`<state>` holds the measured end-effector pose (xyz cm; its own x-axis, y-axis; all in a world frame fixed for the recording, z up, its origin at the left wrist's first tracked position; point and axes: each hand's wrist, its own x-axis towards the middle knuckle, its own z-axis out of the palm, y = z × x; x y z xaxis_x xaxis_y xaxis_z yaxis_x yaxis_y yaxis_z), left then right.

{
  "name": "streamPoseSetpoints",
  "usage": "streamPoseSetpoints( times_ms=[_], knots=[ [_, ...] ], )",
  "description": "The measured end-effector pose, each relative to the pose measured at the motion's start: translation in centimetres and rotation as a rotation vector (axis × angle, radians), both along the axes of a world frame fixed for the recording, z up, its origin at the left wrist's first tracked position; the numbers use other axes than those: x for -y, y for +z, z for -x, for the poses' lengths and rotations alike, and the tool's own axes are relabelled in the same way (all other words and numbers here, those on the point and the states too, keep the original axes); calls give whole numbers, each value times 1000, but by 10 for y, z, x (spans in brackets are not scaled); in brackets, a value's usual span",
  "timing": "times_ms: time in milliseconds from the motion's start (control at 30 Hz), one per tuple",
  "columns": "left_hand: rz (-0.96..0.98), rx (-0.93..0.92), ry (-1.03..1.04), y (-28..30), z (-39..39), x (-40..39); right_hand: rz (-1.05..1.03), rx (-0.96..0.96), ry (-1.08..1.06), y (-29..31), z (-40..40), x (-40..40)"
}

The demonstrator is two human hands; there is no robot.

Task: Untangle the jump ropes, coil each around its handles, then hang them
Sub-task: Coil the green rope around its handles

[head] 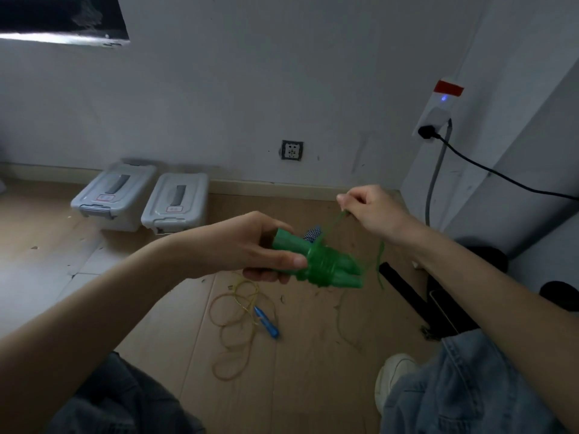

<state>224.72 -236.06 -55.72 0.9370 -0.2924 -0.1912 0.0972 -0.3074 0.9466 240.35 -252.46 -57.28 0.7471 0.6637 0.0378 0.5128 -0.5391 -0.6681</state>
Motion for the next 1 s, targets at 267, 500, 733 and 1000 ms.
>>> streamPoseSetpoints(
  times_ms=[267,500,733,1000],
  knots=[
    [-142,-169,46,-10,0,-7,-206,-333,300,40,2,14],
    [-166,-195,8,-6,2,-12,-219,-237,208,28,-6,11],
    [-144,-6,-268,14,0,8,-149,-483,279,8,-4,3],
    [27,328,273,7,-1,-4,-75,-920,351,-7,12,-1]
  ],
)
